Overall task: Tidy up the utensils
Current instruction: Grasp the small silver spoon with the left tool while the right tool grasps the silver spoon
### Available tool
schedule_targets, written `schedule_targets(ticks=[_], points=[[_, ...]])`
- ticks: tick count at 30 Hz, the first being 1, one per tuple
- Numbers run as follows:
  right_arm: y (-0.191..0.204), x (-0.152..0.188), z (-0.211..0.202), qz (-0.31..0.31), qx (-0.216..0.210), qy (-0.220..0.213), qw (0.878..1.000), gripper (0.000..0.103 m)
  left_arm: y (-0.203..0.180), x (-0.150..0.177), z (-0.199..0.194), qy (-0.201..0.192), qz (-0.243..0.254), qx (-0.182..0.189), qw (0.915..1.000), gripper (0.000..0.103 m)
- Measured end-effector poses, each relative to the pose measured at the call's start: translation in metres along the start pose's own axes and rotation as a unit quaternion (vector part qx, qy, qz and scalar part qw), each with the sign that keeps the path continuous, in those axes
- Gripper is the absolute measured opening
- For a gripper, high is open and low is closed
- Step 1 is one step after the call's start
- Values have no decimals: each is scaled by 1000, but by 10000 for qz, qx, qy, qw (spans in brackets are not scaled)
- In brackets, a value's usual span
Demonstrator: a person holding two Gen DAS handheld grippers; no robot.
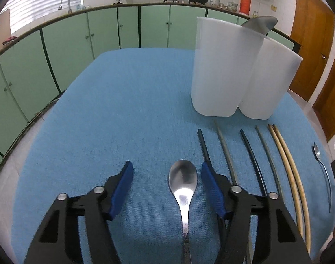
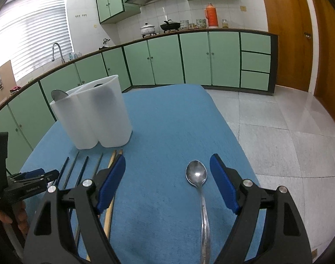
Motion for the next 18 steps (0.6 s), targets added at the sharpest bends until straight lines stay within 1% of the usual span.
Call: schedule_targets(ticks=[1,2,4,5,11,18], points=[[0,0,0,-2,9,5,10000,77,0,0,-1,-5,14,-3,10000,52],[0,0,1,-3,16,17,10000,77,-2,0,-2,-16,45,32,10000,43],[-2,1,1,-21,35,38,10000,77,-3,-1,-2,-27,102,74,9999,30],[-3,2,1,-33,59,48,10000,77,-4,-1,-3,-32,127,101,9999,26],[-18,4,2,-115,276,210,9993,76,-2,3,-12,-172,21,174,9997,26],[-34,10,16,-267,248,618,9974,67,6,3,-26,-334,-54,182,9993,26]])
Point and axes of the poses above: each gripper's, at about its wrist camera, not at the fingertips, and z roughly the way its jaws point, y to its left, x to its underside, the point moved 6 cm from there along z, roughly the way its jaws point, and after that the axes turned 1 degree about z, right-handed, at the moved point
